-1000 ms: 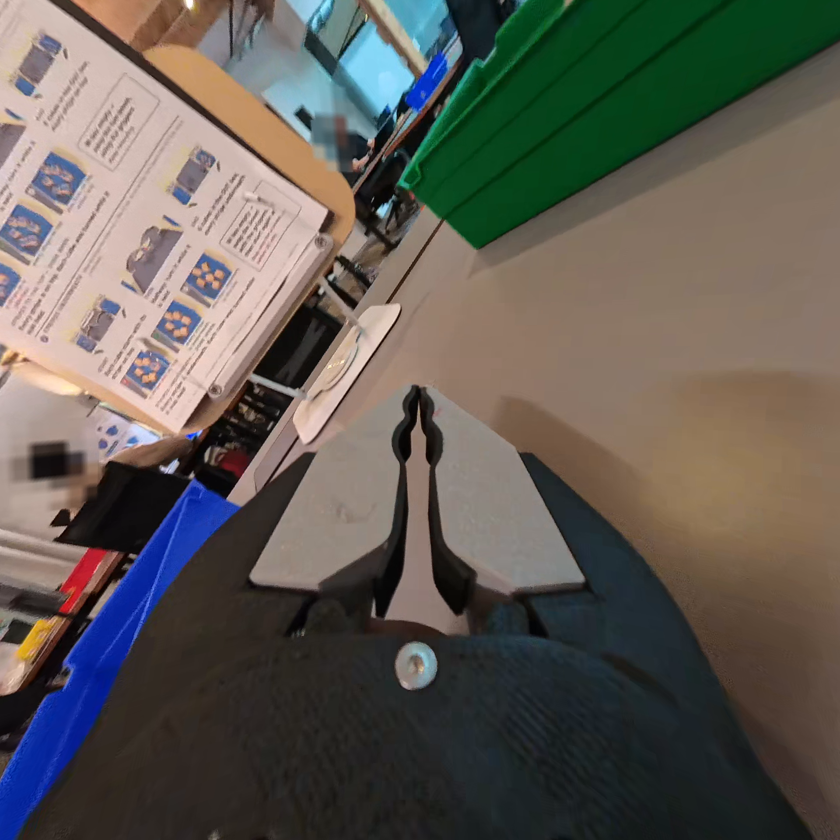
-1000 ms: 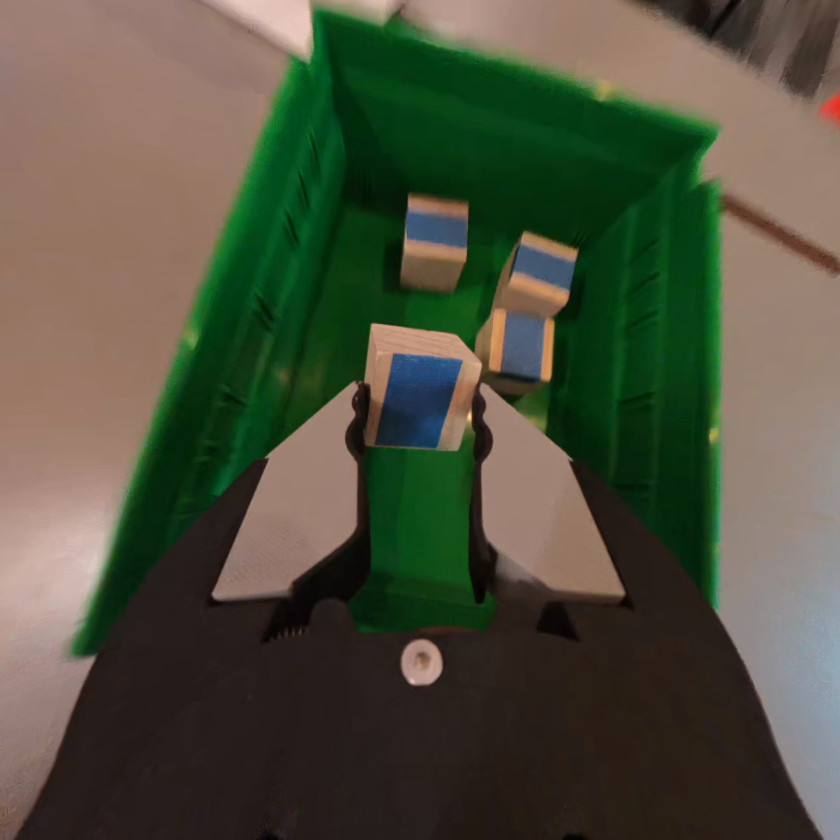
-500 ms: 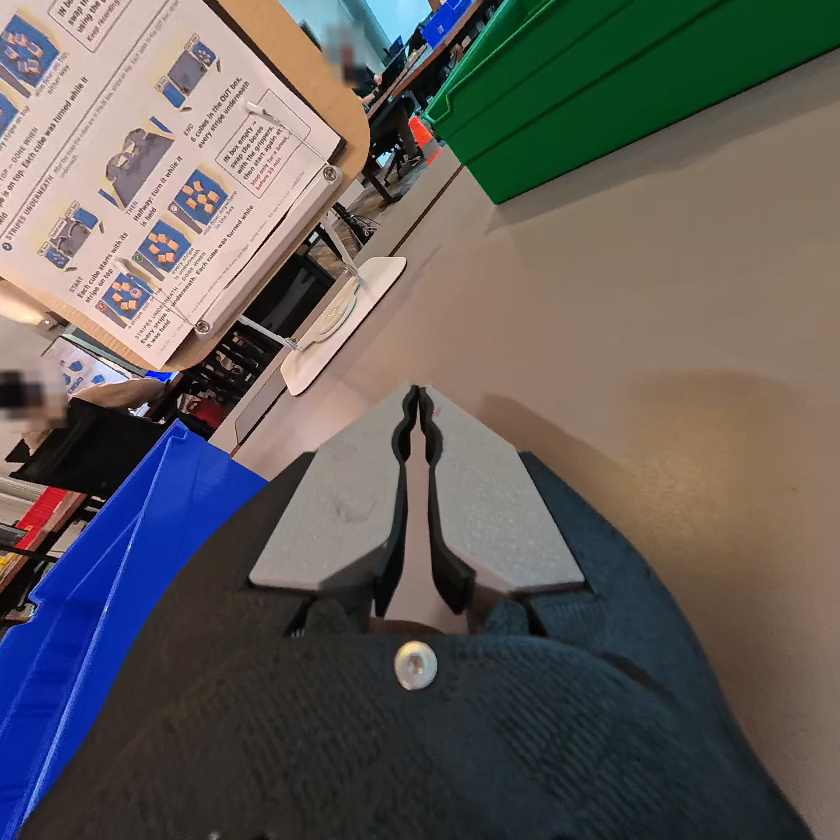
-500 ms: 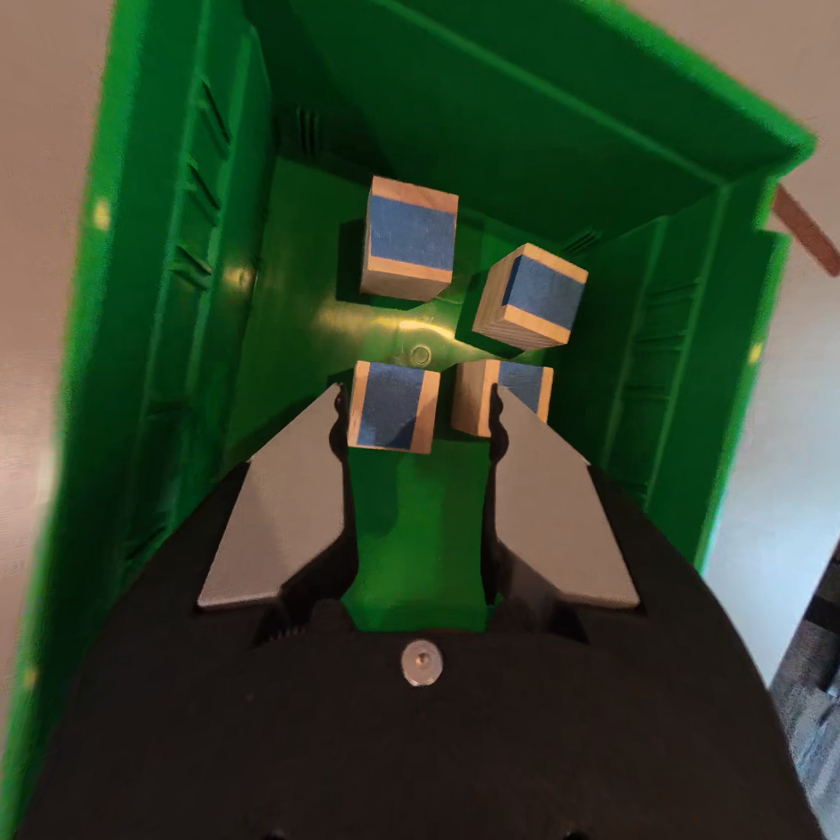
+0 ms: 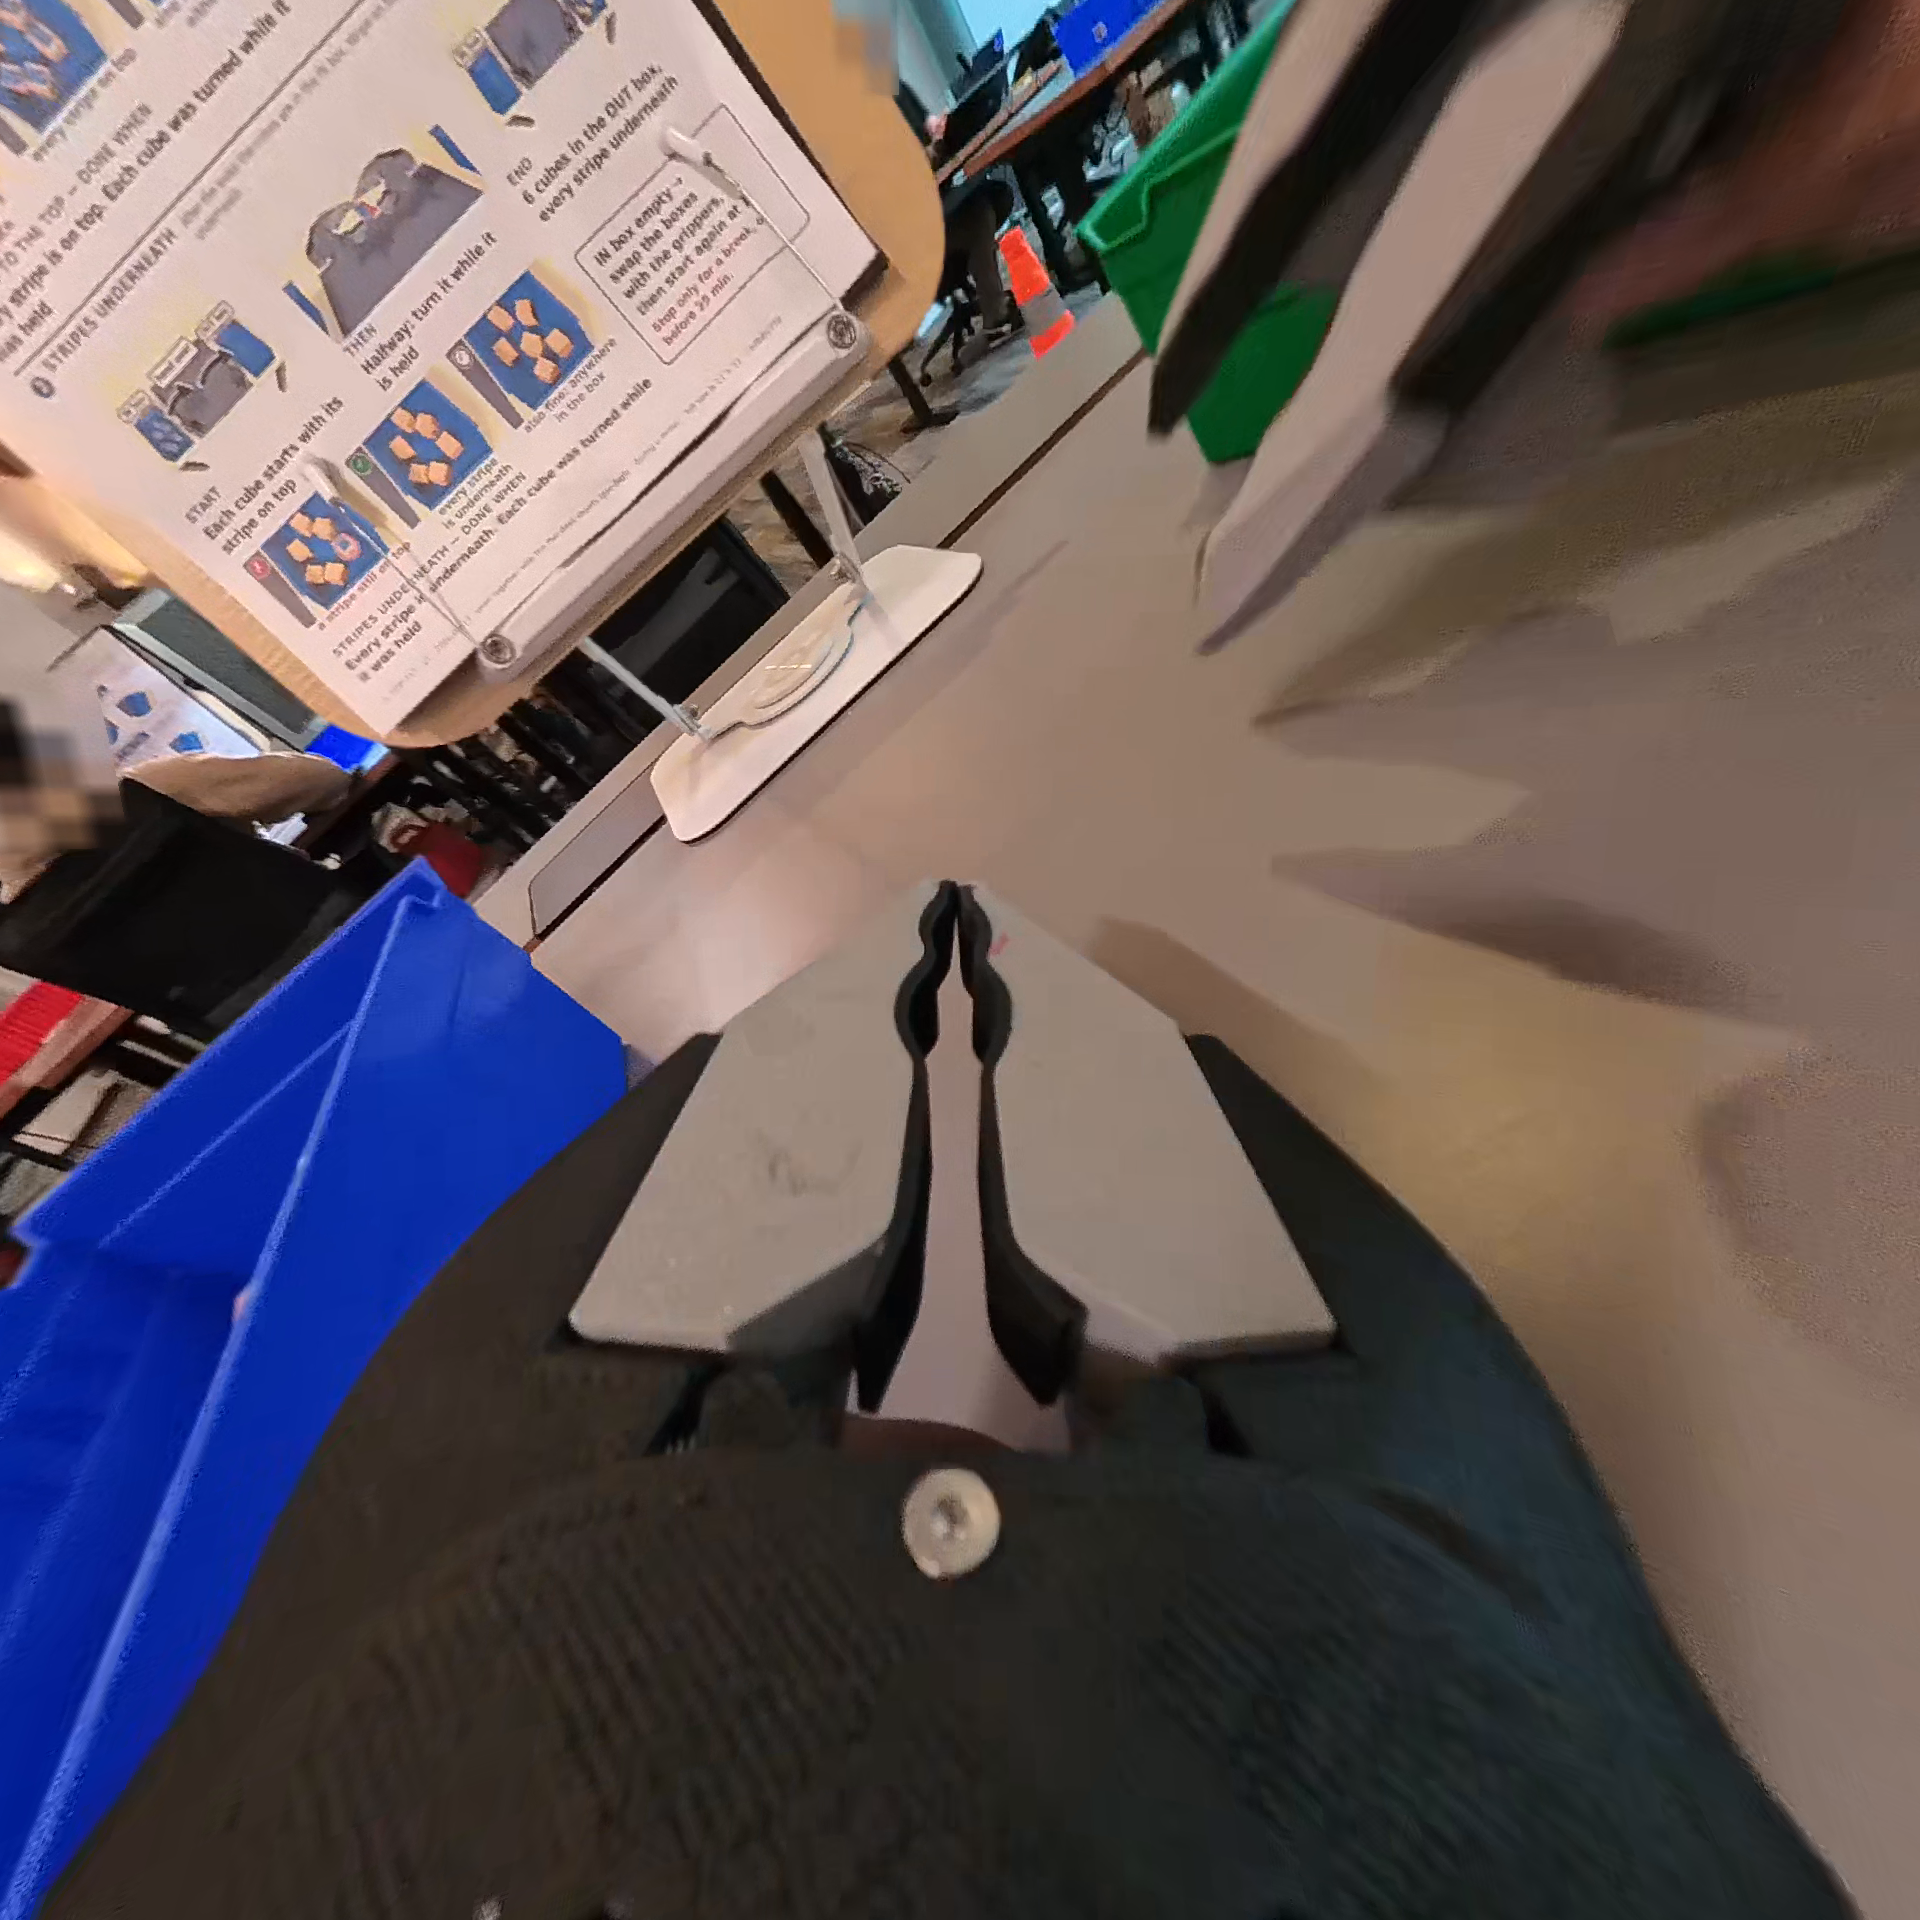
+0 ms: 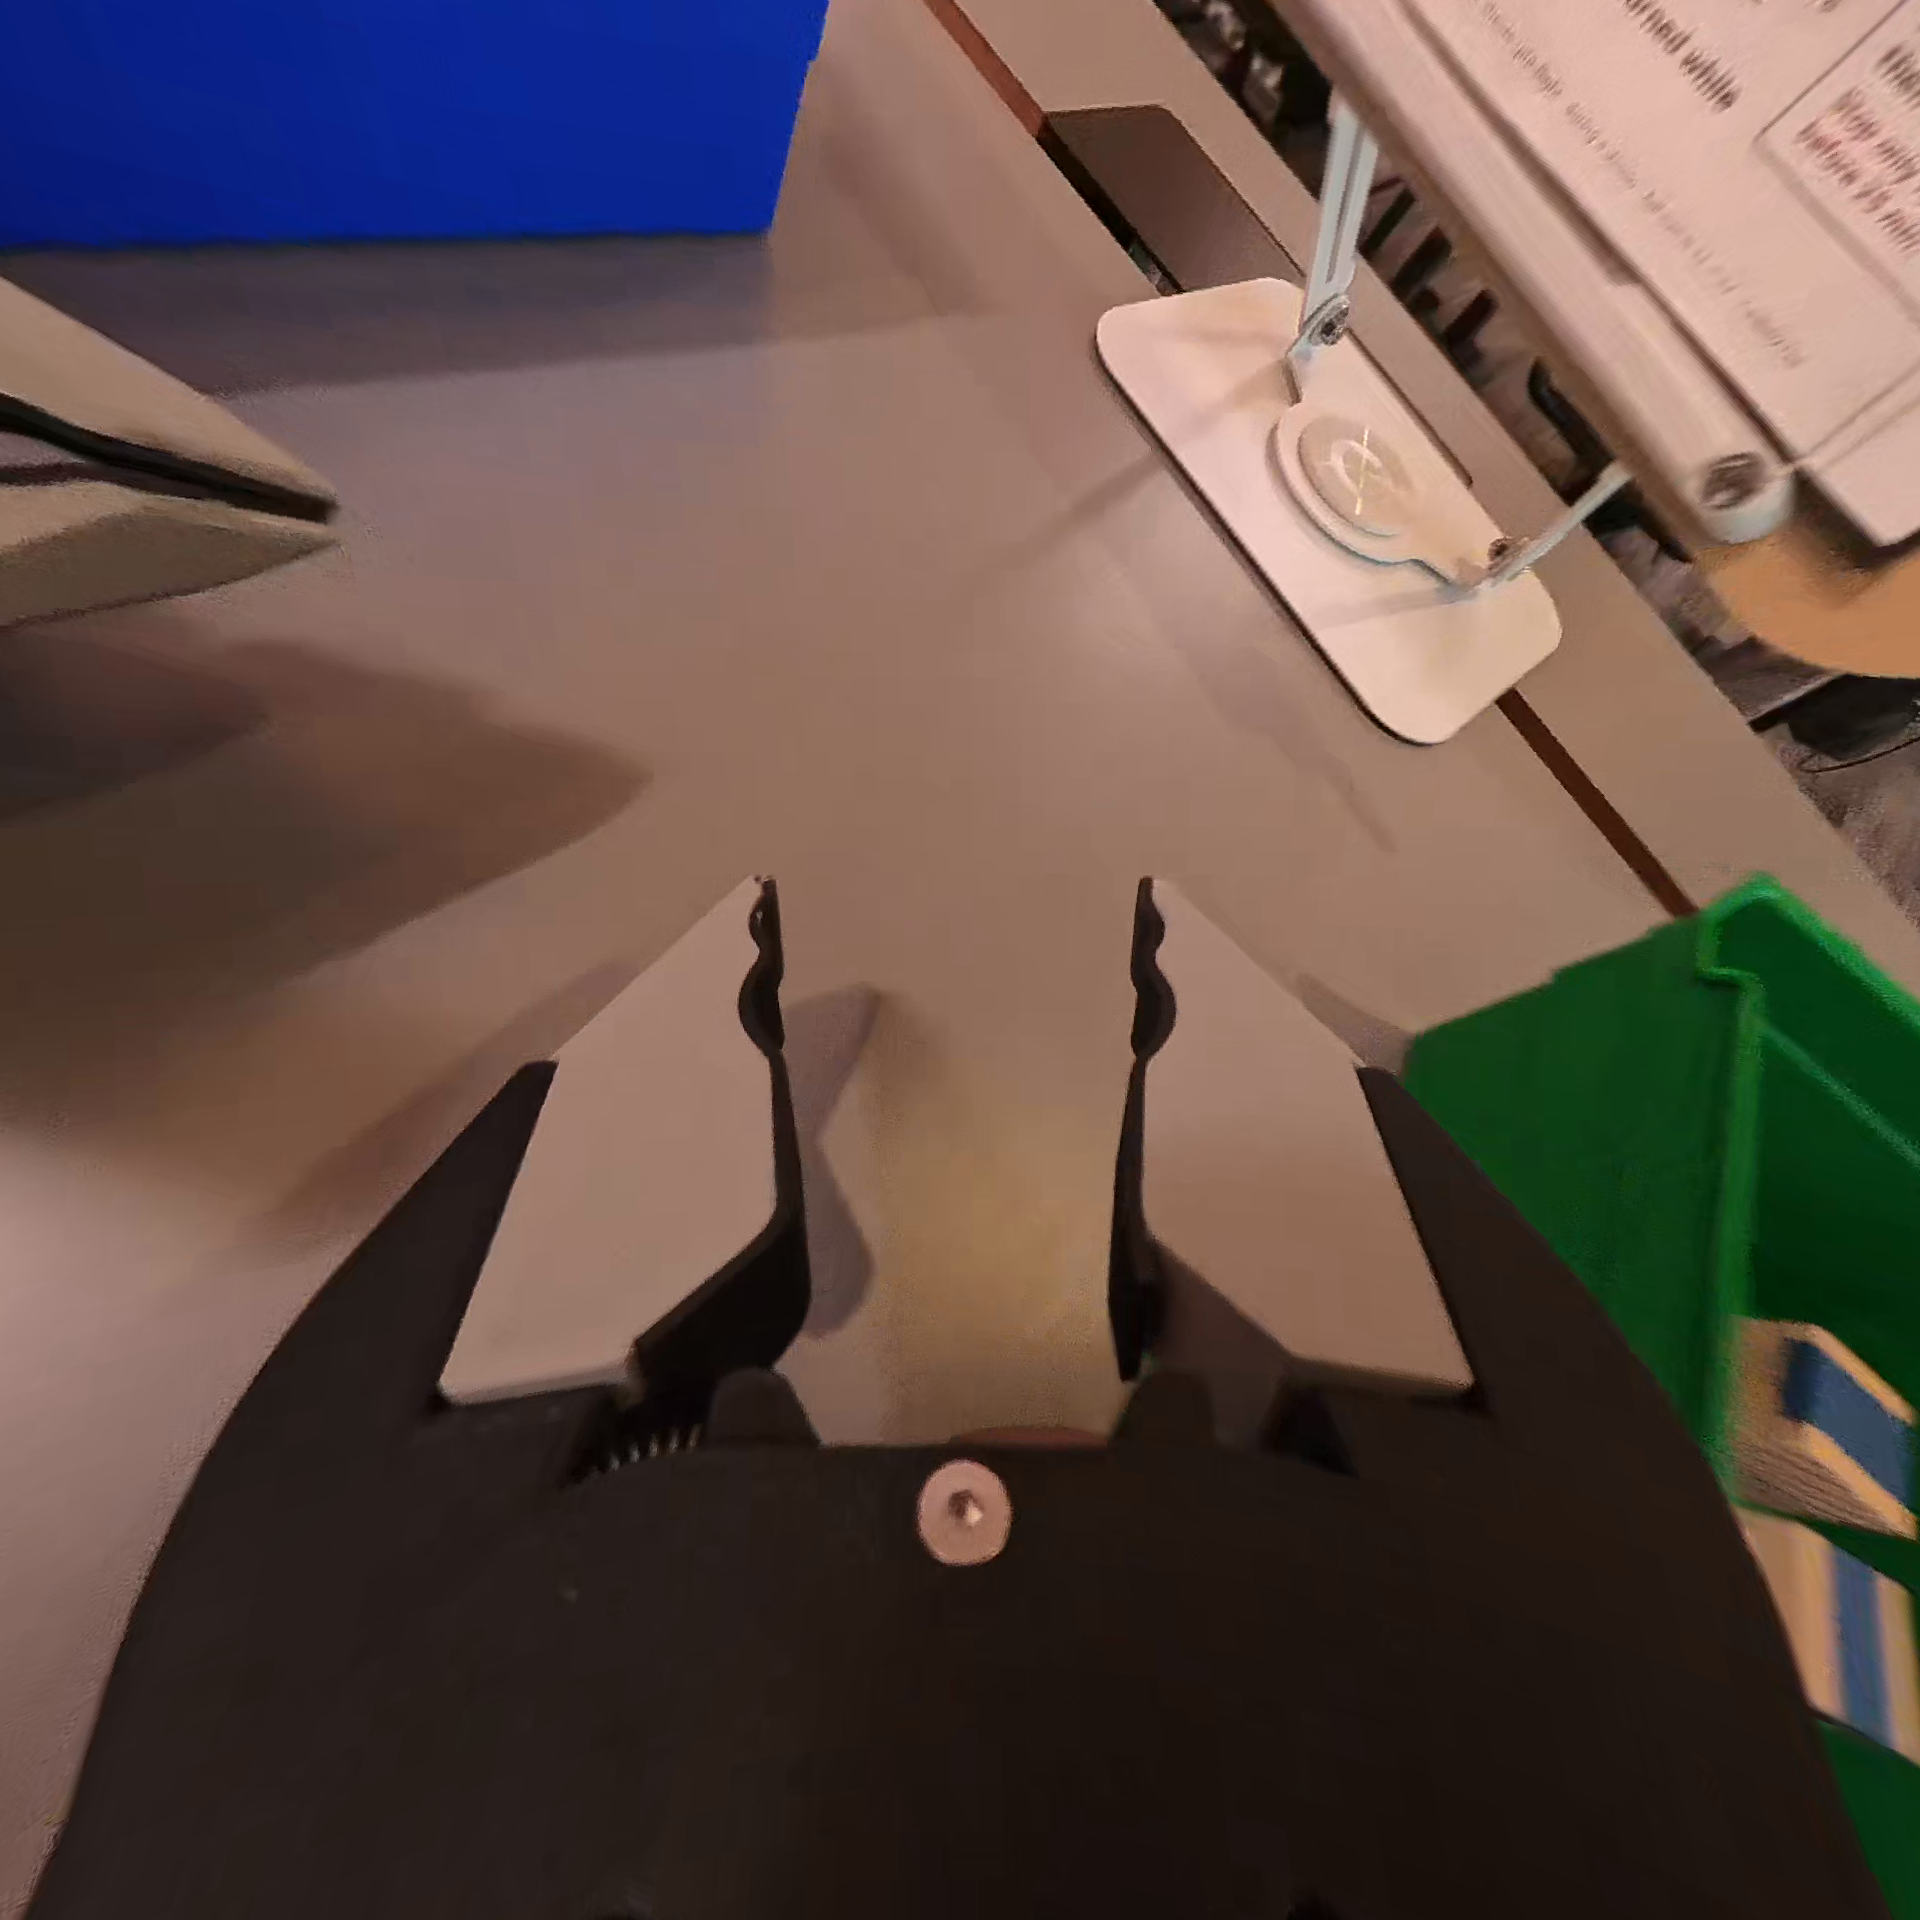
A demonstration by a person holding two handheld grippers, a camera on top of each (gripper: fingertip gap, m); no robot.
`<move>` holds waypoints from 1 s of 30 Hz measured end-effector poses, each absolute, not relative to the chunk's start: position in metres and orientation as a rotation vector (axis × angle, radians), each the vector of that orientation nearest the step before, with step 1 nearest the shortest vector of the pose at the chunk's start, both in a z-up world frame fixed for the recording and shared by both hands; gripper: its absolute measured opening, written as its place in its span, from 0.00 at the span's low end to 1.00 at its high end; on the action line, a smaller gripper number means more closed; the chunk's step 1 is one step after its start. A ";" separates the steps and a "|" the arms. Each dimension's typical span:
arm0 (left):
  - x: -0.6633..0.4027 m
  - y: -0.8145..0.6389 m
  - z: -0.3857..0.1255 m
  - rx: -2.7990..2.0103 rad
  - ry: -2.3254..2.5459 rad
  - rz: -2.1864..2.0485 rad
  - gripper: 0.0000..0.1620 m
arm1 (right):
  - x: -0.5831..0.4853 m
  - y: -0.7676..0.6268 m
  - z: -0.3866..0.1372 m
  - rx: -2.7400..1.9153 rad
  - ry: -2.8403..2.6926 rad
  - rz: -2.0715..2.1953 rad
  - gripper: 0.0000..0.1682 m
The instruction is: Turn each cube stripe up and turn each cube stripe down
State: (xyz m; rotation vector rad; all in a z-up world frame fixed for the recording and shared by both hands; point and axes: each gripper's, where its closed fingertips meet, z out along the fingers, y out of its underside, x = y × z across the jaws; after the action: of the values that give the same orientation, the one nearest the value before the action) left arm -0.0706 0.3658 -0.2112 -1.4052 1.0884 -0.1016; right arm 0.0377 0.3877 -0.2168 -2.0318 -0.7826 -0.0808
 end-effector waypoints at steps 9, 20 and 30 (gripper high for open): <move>-0.124 0.325 -0.144 -1.540 1.071 -0.527 0.05 | 0.030 0.389 -0.229 -1.931 -0.755 -0.024 0.33; -0.259 0.567 -0.178 -2.178 0.685 -0.095 0.28 | 0.017 0.382 -0.240 -1.972 -0.785 0.045 0.37; -0.271 0.612 -0.243 -2.401 0.581 0.044 0.21 | 0.012 0.378 -0.243 -1.979 -0.797 0.084 0.36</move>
State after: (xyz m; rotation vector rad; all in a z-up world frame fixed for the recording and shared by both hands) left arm -0.2714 0.6123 -0.2429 -2.4006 0.5808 0.0436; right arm 0.0116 0.3780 -0.2431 -1.9794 -0.7974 0.0841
